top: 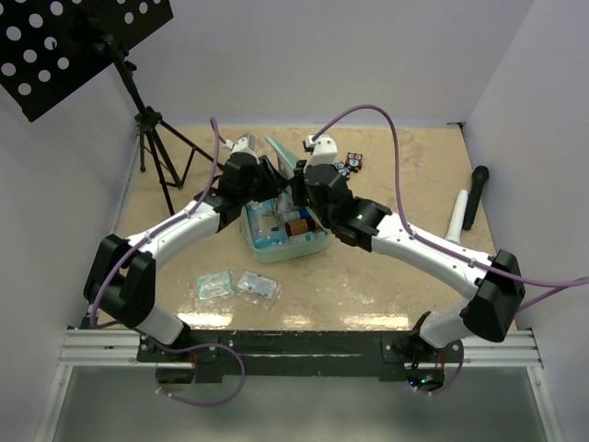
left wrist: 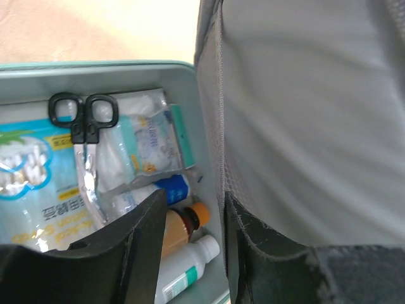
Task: Organize the medicine kit
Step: Pick up the medical item at the center of the board.
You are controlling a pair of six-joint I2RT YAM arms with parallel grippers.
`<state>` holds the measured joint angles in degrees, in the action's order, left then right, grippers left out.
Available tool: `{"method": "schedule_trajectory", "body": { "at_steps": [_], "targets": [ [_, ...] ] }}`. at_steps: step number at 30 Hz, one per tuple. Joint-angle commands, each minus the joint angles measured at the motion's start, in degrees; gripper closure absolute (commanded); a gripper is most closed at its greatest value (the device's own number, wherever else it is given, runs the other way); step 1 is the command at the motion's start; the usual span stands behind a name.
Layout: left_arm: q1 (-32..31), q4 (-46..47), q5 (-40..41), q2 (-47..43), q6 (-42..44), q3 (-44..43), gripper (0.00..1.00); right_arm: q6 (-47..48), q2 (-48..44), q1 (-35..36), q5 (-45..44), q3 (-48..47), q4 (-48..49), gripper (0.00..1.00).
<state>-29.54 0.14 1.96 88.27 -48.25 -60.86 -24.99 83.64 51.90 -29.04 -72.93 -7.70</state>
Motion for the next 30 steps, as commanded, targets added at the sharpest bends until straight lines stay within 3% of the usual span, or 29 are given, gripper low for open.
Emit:
{"method": "schedule_trajectory", "body": {
  "at_steps": [1,10,14,15,18,21,22,24,30],
  "targets": [
    [0.45,-6.29,6.74,-2.92,2.28,0.74,0.54,-3.4,-1.11,0.31,-1.98,1.03,-0.56,1.0],
    [1.24,-10.24,8.15,-11.0,4.66,-1.71,0.36,-4.27,-1.46,0.22,-2.78,1.91,-0.21,1.0],
    [1.77,-12.71,11.4,-17.24,3.95,-1.1,0.23,-4.27,-1.28,0.31,-2.34,2.35,0.41,1.0],
    [1.94,-13.23,11.93,-19.43,3.78,-0.84,0.15,-4.27,-1.28,0.22,-2.25,2.44,0.67,1.0],
    [1.94,-17.88,14.12,-23.65,3.95,-0.32,0.14,-4.1,-1.19,0.31,-1.81,2.79,0.94,1.0],
    [1.77,-23.59,15.01,-29.19,1.41,4.85,0.13,-3.75,-1.63,0.31,-1.38,3.84,1.55,1.0],
    [1.59,-25.09,14.83,-31.47,0.62,7.05,0.04,-3.66,-1.89,0.22,-1.11,4.28,1.9,1.0],
    [1.15,-27.73,13.35,-35.25,-1.05,11.71,0.0,-3.4,-2.16,0.22,-0.94,5.07,2.6,1.0],
    [-3.76,-38.01,15.44,-42.3,-7.99,20.16,0.0,-3.13,-2.6,0.22,-0.58,6.74,3.31,1.0]
  ]
}}
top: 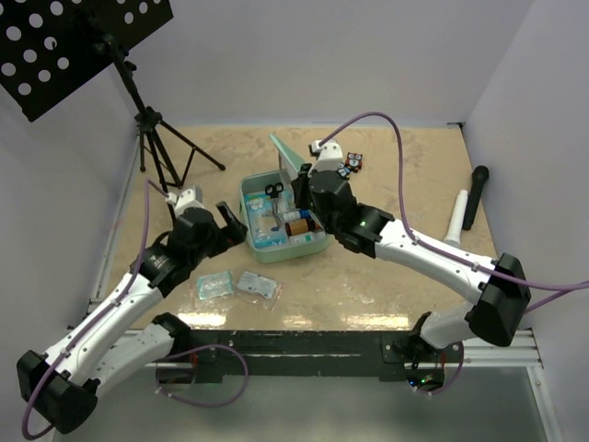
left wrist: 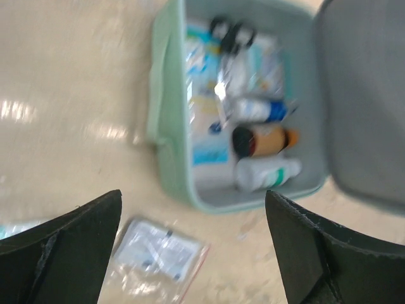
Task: Organize the medicine kit
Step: Pick up the medical item at the center of the board.
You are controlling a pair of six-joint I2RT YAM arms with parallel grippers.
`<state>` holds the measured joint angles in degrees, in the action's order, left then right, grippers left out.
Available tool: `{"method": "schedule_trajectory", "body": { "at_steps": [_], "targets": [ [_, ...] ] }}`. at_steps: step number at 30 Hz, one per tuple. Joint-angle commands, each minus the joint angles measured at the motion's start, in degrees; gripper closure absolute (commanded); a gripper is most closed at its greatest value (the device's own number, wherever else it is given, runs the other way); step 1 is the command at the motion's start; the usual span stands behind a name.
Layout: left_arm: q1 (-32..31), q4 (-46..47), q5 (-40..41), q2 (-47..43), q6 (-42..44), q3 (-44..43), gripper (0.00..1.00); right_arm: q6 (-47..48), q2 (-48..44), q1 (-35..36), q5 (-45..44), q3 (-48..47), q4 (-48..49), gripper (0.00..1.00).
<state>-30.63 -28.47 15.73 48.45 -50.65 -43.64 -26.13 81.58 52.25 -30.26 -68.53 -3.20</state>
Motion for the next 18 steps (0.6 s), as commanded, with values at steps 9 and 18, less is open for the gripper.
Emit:
{"method": "schedule_trajectory", "body": {
  "at_steps": [9,18],
  "targets": [
    [-8.2,-5.48,-6.4,-6.43,-14.55,16.11,0.01,-2.35,-1.6,-0.13,1.52,4.72,0.39,1.0],
    [-17.0,3.32,-7.64,-4.59,-17.9,20.25,0.18,-2.17,-1.34,-0.04,2.58,5.07,1.44,1.0]
  ]
}}
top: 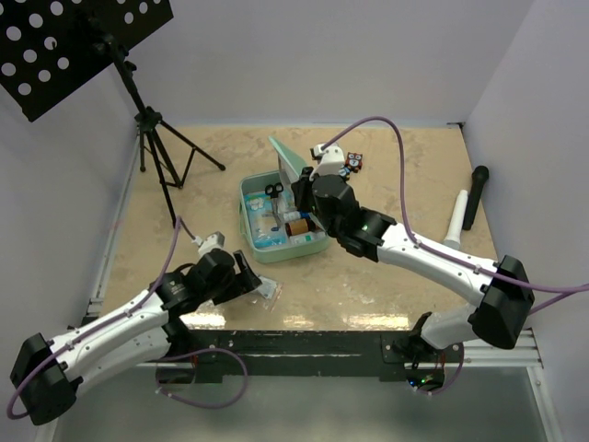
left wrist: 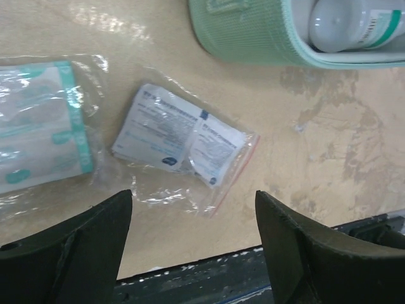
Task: Organize the medicine kit
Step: Pick up the medical item at the center of the board.
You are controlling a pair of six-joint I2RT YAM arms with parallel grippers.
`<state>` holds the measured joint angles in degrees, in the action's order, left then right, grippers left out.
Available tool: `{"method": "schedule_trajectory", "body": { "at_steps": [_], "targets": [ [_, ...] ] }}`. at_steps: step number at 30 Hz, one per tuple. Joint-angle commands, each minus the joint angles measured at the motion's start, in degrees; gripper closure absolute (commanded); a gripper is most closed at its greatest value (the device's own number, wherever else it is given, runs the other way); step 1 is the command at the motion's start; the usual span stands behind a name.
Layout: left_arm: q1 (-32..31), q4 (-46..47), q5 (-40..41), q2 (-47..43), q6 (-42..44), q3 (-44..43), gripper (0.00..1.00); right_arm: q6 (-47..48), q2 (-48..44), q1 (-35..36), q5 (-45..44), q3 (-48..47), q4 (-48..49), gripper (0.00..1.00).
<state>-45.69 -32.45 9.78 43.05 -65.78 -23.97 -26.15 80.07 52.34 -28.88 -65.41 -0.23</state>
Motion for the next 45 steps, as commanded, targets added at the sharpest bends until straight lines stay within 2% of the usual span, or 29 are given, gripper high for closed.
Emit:
{"method": "schedule_trajectory", "body": {
  "at_steps": [1,7,15,20,25,33,45],
  "targets": [
    [-2.47,9.05,-2.13,1.07,-2.86,1.02,0.2,-2.15,0.26,-0.13,1.29,2.04,-1.44,1.0],
    [-4.66,9.25,-3.36,5.82,-4.62,1.46,0.27,-1.8,-0.27,-0.22,1.64,2.39,-1.88,1.0],
    [-6.52,5.2,-0.91,-5.94,-12.87,4.98,0.28,-1.71,-0.09,-0.22,1.99,3.09,-1.18,1.0],
    [-6.78,8.0,-1.25,-10.7,-17.27,10.42,0.3,-2.15,0.26,-0.22,2.34,3.8,-0.56,1.0],
    [-7.48,11.0,-1.0,-9.12,-20.44,12.98,0.34,-1.8,-0.27,-0.22,1.81,3.27,-1.09,1.0],
    [-8.01,15.12,1.56,-7.1,-22.11,15.43,0.33,-1.53,-0.62,-0.22,1.29,3.27,-1.18,1.0],
    [-8.01,17.33,4.72,-6.31,-26.15,19.92,0.49,-0.3,-0.53,-0.22,1.02,3.27,-1.44,1.0]
  ]
}}
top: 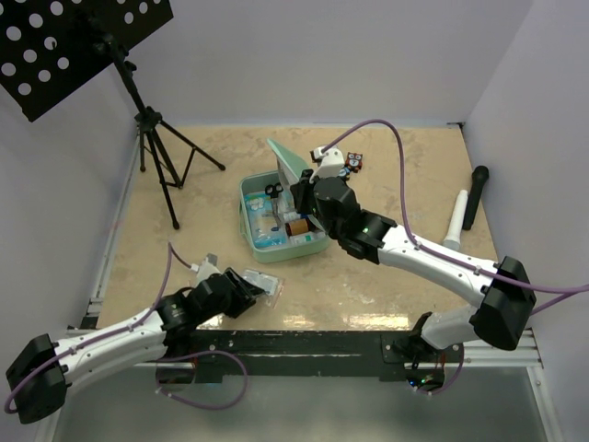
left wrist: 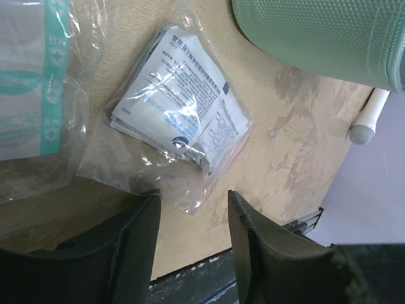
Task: Organize the medicine kit
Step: Pick up the medical item at the center of the board.
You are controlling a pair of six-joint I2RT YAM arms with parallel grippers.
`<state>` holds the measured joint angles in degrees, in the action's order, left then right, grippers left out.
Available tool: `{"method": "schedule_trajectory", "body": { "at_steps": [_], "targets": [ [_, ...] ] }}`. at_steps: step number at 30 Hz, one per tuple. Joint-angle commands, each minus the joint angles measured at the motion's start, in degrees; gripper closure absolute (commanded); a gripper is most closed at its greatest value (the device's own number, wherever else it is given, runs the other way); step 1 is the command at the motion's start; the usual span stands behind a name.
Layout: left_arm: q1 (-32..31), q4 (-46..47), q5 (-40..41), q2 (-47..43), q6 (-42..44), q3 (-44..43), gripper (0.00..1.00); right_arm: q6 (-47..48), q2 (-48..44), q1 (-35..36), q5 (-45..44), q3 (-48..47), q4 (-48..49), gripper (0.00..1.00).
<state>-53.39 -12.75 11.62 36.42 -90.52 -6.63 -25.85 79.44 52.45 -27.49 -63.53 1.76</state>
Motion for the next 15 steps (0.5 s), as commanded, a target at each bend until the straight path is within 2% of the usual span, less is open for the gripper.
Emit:
{"method": "schedule_trajectory", "body": {
  "at_steps": [1,8,12,15],
  "targets": [
    [-0.4,-2.62,3.15,0.14,-1.59,2.76,0.51,-0.61,0.1,-0.33,-0.38,1.48,-3.43,1.0],
    [-0.32,-3.6,5.52,-0.65,-3.17,4.26,0.56,-0.78,-0.25,-0.33,0.15,2.0,-3.69,1.0],
    [-0.32,-4.21,7.01,-0.04,-4.57,4.44,0.43,-0.96,-1.13,-0.33,0.5,2.62,-4.04,1.0],
    [-0.32,-3.25,8.24,1.19,-6.15,4.79,0.41,-1.22,-1.92,-0.33,0.85,3.06,-4.22,1.0]
  ]
}}
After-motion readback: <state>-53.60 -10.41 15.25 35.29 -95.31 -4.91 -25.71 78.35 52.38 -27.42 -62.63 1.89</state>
